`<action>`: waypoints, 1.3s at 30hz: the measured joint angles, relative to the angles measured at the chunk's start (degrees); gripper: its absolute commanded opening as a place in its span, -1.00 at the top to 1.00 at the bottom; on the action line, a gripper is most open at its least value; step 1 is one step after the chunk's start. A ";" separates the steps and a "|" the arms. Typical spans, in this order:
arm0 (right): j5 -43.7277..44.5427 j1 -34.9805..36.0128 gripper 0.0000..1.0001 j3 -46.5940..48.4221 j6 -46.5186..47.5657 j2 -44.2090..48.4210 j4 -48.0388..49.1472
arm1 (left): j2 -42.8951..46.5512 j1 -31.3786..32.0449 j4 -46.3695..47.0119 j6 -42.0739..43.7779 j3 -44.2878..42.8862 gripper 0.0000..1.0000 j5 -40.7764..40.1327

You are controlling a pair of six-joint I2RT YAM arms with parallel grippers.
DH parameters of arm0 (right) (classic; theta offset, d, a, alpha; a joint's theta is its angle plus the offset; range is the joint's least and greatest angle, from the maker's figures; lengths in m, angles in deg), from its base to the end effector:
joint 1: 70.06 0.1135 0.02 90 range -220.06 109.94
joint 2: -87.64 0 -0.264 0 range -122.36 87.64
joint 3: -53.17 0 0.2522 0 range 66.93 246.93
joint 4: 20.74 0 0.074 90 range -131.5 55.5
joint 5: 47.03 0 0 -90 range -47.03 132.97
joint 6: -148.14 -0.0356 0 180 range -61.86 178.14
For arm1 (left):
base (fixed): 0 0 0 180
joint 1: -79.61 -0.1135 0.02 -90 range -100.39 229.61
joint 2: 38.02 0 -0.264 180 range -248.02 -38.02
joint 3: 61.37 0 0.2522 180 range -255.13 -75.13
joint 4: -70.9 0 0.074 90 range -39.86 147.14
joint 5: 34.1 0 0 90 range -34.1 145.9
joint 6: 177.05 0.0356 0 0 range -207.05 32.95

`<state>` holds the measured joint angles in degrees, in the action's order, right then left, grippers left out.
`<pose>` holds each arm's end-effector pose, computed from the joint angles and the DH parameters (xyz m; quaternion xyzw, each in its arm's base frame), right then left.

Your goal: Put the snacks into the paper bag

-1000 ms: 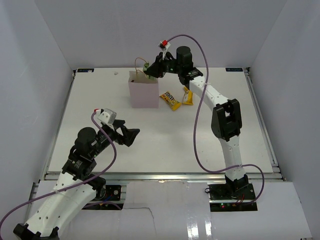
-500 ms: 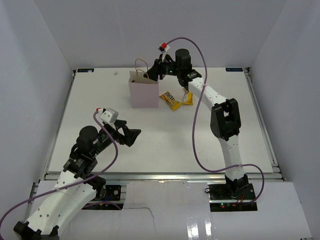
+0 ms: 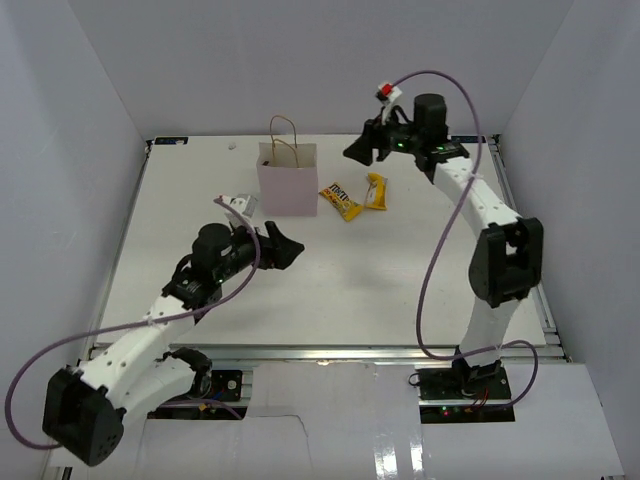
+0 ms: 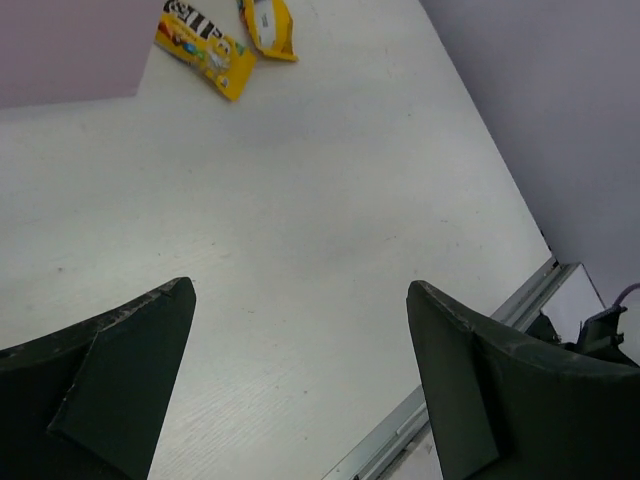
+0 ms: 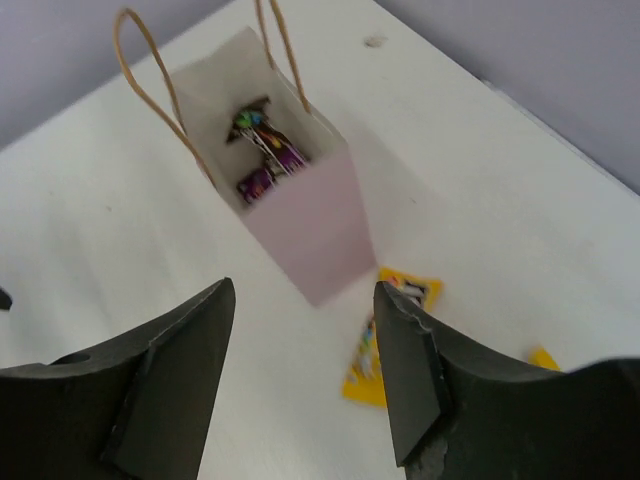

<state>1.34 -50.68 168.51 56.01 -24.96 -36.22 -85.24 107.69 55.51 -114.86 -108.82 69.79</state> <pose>0.4369 0.1788 0.3471 -0.3288 0.6887 0.3816 0.5215 0.1704 -0.1006 0.2799 0.0753 0.7882 -0.3675 0.4879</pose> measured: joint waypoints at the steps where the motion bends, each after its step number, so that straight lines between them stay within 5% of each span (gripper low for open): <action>1: 0.17 -1.62 -0.31 -2.80 1.92 3.30 -1.46 | -3.28 0.72 0.79 -1.31 -1.07 -0.96 -0.24; 3: 1.53 -6.14 -0.39 -10.56 5.90 12.13 -4.92 | -11.32 3.96 0.79 -4.02 -4.11 -0.96 -3.52; 7: 8.31 -12.50 -0.95 -29.44 12.48 30.51 -10.14 | -25.99 12.76 0.90 -9.27 -12.68 -0.94 -14.10; 12: 12.96 -14.69 -0.80 -47.84 17.22 48.41 -16.09 | -43.52 18.97 -1.81 -18.84 -28.15 -0.88 -29.99; 18: 0.42 -23.17 -0.80 -58.40 24.11 61.51 -19.65 | -64.39 19.58 -5.90 -26.51 -46.10 -0.82 -41.66; 24: -6.40 -29.66 -0.82 -60.96 28.44 63.12 -20.00 | -78.20 19.56 -9.94 -28.79 -60.37 -0.80 -49.81; 39: -8.04 -30.93 -0.82 -61.09 29.57 63.12 -20.26 | -92.39 19.54 -13.57 -24.83 -77.37 -0.74 -60.81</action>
<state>-6.70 -81.61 107.42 85.59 38.16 -56.48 -177.63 127.23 41.93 -139.69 -186.20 8.98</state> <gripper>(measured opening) 0.908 0.875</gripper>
